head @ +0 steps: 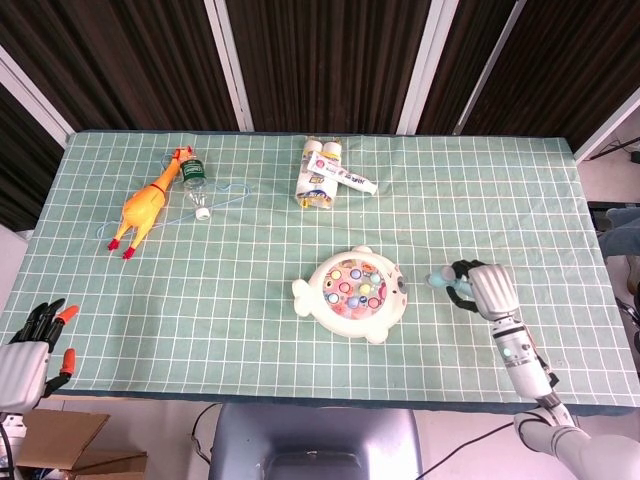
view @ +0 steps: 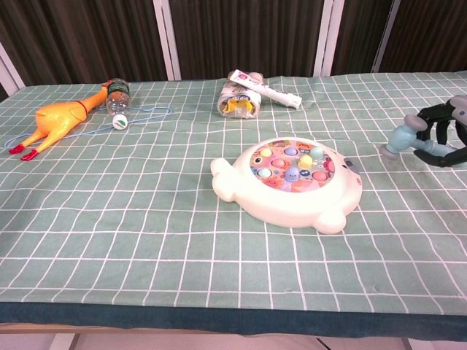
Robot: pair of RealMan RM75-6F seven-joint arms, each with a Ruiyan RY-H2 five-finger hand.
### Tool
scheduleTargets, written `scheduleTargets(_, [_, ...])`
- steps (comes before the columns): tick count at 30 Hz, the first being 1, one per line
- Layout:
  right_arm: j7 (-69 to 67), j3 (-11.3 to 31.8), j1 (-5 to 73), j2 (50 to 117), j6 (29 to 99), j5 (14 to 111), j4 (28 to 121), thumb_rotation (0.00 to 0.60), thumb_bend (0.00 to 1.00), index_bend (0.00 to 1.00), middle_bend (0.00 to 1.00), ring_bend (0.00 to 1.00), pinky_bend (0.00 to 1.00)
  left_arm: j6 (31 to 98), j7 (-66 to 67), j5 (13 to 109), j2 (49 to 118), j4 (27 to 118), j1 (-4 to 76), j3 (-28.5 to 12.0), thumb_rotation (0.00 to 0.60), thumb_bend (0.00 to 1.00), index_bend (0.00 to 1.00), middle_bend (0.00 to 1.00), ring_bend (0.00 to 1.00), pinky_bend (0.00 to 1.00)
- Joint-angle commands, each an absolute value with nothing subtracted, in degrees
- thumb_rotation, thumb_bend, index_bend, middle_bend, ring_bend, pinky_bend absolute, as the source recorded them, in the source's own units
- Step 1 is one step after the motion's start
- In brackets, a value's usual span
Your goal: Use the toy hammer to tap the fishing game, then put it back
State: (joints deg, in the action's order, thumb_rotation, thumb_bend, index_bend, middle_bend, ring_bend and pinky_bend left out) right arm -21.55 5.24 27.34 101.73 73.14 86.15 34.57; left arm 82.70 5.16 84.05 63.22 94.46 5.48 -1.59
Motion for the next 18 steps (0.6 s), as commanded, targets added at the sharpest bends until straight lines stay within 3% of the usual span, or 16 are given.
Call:
scheduleTargets(1, [-21.8, 5.38, 27.92, 102.22, 74.91, 87.06, 35.24, 0.6, 1.0, 0.9, 0.71, 0.82, 0.87, 82.6, 5.19, 84.04, 63.24, 94.46, 5.51, -1.55, 0.6, 0.54, 0.17, 0.05, 0.03, 0.32])
scheduleTargets(18, [-4.24, 9.05, 34.44, 89.24, 62.31, 82.31, 64.97, 0.6, 1.0, 0.9, 0.72, 0.82, 0.87, 82.29, 4.35, 83.79, 62.64, 94.83, 5.59, -1.6, 0.6, 0.54, 0.17, 0.05, 0.03, 0.32])
